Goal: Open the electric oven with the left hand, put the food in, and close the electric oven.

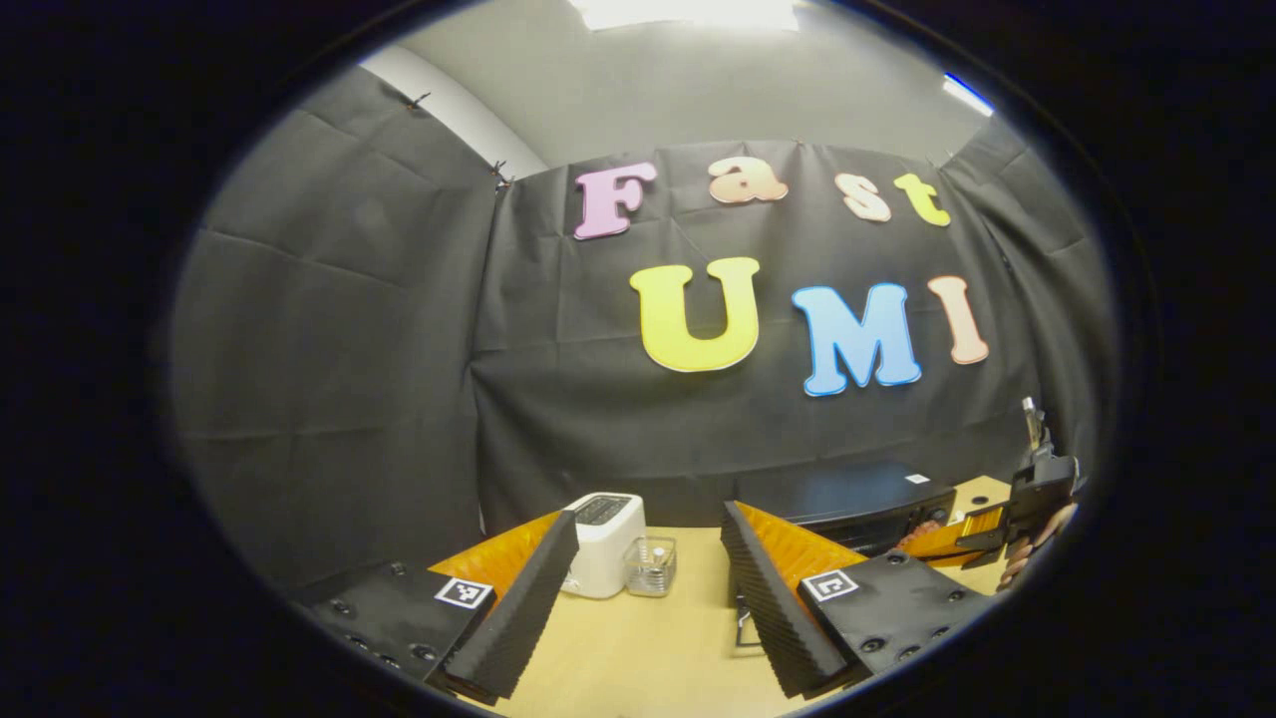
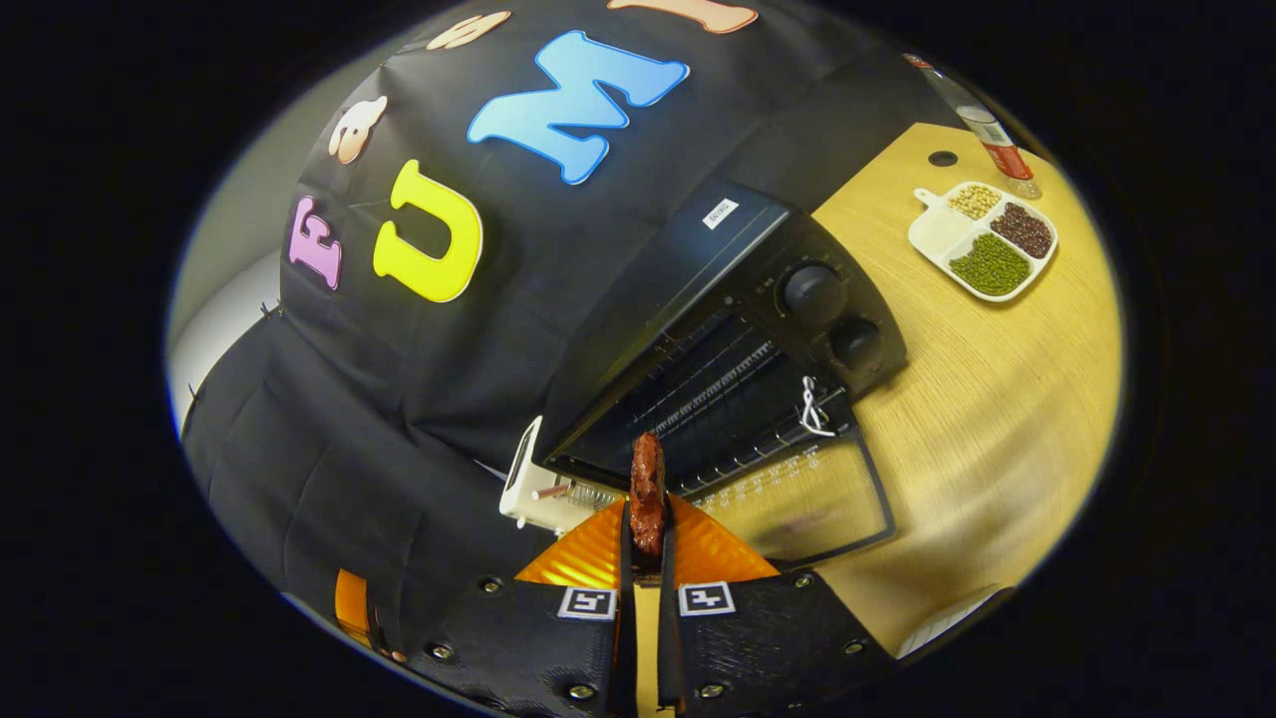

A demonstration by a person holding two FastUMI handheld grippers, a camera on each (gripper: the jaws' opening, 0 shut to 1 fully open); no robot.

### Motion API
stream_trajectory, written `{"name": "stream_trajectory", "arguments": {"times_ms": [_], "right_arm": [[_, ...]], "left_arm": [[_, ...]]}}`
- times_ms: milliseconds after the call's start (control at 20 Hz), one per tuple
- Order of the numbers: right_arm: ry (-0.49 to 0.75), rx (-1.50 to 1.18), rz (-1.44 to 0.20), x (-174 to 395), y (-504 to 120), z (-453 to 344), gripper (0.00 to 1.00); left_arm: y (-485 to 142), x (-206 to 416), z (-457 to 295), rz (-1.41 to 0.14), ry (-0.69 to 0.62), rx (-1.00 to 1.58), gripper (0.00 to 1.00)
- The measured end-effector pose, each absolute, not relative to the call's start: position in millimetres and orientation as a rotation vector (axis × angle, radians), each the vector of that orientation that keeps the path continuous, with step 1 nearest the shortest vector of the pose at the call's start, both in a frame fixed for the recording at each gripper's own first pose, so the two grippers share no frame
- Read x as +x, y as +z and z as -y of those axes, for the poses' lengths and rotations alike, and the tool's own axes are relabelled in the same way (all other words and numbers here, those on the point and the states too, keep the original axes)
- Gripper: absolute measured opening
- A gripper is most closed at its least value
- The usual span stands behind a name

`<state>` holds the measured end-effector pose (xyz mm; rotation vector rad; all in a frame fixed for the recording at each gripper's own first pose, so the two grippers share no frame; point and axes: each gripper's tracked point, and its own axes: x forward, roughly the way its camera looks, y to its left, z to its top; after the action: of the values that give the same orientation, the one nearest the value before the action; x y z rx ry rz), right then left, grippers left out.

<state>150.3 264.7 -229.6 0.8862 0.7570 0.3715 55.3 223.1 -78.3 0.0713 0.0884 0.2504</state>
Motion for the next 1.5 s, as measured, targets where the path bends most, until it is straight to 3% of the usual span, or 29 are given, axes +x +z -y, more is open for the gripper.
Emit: {"name": "stream_trajectory", "arguments": {"times_ms": [450, 950, 1000, 1050, 1100, 1200, 1350, 1450, 1500], "right_arm": [[0.29, 0.874, -0.689, 210, -271, -295, 0.09], [0.199, 0.918, -0.606, 249, -293, -300, 0.08], [0.186, 0.906, -0.604, 250, -294, -298, 0.09], [0.167, 0.875, -0.596, 253, -297, -295, 0.16], [0.147, 0.835, -0.594, 254, -303, -290, 0.13], [0.125, 0.788, -0.611, 251, -311, -286, 0.26], [0.107, 0.746, -0.615, 249, -312, -280, 0.37], [0.11, 0.716, -0.586, 249, -303, -275, 0.83], [0.097, 0.69, -0.581, 248, -302, -268, 0.91]], "left_arm": [[-107, 72, -279, -0.152, 0.278, 0.091, 0.97], [-125, 83, -298, -0.218, 0.271, 0.144, 1.0], [-127, 84, -298, -0.222, 0.268, 0.148, 1.0], [-128, 84, -298, -0.226, 0.267, 0.149, 0.97], [-130, 84, -297, -0.231, 0.266, 0.148, 1.0], [-134, 83, -295, -0.242, 0.265, 0.141, 0.97], [-133, 81, -292, -0.246, 0.266, 0.136, 0.97], [-132, 80, -286, -0.243, 0.262, 0.137, 0.97], [-131, 80, -282, -0.242, 0.257, 0.138, 0.97]]}}
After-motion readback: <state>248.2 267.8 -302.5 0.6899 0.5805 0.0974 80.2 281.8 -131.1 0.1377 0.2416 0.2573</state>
